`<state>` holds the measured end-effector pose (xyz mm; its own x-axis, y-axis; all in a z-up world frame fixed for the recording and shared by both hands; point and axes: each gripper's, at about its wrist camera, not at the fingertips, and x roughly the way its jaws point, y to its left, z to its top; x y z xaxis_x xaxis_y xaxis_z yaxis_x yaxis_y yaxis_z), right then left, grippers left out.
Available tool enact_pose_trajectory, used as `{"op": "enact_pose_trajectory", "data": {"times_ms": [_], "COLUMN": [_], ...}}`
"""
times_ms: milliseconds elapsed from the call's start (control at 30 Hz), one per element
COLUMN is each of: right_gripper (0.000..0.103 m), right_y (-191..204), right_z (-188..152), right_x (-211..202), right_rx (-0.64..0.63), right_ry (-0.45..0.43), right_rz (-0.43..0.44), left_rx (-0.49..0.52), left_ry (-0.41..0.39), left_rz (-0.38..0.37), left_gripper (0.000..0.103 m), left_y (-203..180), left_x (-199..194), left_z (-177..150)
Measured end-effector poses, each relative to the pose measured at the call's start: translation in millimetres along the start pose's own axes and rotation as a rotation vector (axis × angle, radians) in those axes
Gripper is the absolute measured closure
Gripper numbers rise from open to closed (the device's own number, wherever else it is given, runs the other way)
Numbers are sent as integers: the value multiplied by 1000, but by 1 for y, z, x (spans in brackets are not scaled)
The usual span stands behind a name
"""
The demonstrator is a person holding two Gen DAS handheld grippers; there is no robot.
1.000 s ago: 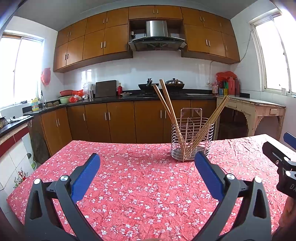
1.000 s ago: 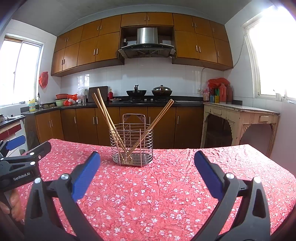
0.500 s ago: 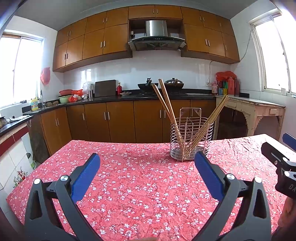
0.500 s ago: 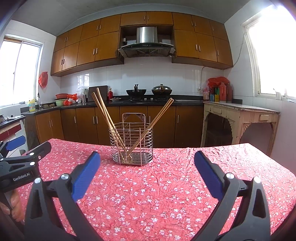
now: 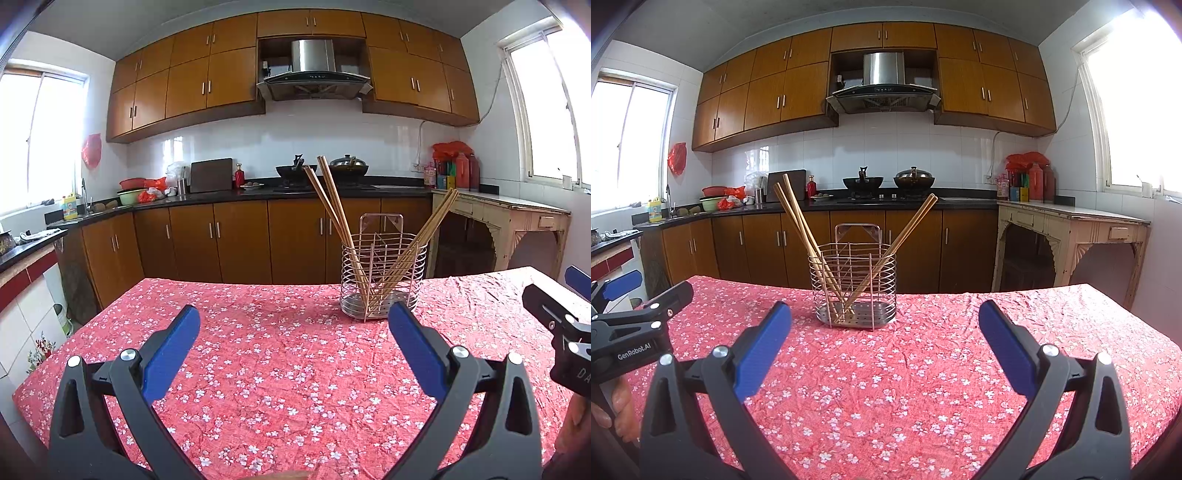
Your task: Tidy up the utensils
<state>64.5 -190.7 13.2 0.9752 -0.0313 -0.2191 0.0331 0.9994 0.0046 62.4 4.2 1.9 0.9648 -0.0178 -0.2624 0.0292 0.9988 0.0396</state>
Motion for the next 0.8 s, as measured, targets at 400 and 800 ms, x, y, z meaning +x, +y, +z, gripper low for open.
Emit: {"op": "enact_pose_trajectory", "data": {"times_ms": [400,800], "right_gripper": [4,4], "right_y": [0,1], "right_z": [1,1], "right_x": [0,0], "right_rx": [1,1], "right_ry": [1,2], "right_rz": [0,1], "left_rx": [2,-1], "left_ry": [0,1], "left_rz": [0,-3], "left_gripper": [2,2], "left_y": [0,-1], "left_x": [-1,-1], "left_z": [2,2]}}
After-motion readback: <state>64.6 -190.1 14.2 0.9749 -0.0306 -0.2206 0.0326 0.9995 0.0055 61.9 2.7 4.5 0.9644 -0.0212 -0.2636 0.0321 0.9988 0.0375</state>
